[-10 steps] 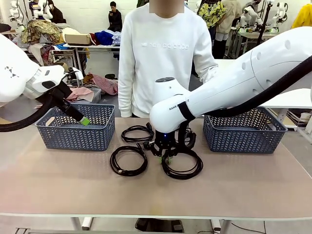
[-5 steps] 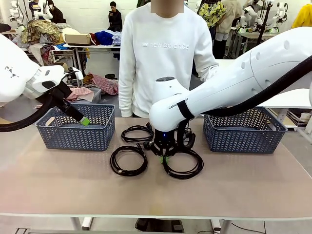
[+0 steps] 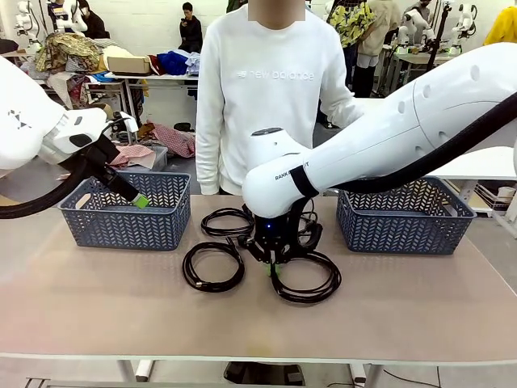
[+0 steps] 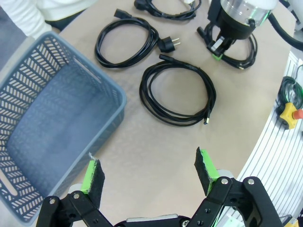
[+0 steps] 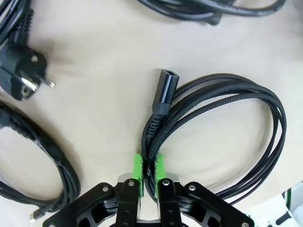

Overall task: Organize the cables according to human instructions.
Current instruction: Pick up a bundle of cables and place it in the basket indicated by the human.

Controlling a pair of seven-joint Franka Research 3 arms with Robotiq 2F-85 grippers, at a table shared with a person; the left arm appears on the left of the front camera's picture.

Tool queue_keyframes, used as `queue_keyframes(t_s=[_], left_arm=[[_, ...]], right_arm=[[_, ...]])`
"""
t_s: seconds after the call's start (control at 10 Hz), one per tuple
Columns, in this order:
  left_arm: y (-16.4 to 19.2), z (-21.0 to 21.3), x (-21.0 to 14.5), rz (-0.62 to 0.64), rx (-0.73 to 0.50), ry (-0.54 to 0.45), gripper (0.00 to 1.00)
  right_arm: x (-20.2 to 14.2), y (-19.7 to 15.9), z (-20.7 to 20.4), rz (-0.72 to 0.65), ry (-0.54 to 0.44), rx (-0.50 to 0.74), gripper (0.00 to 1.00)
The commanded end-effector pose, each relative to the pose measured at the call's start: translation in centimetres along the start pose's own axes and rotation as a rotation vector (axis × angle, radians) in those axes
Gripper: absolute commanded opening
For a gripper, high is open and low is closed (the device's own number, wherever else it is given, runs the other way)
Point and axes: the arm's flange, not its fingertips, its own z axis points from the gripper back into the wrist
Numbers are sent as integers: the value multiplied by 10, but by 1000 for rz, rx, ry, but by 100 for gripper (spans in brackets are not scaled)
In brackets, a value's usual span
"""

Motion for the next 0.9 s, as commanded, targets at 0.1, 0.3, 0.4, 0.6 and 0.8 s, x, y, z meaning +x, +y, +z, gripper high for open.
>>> queue_keyframes(t_s=[0.1,0.3,0.4,0.6,0.8], left_arm=[[3,-1,-2,-8,-18,-13,100],[3,-1,-2,-8,-18,-13,100],[3,-1,-2,-8,-18,-13,100],[3,-1,-2,-8,-18,-13,100],[3,-1,-2,-8,-18,-13,100]], right_arm=[[-15,-11,36,19,-6,-58,0],[-24,-25,65,44,-18,-44,0],[-28,-35,83,37,-38,-44,0],[-31,-56,112,55,-59,-48,0],[-28,-84,141,86,-36,-77,0]])
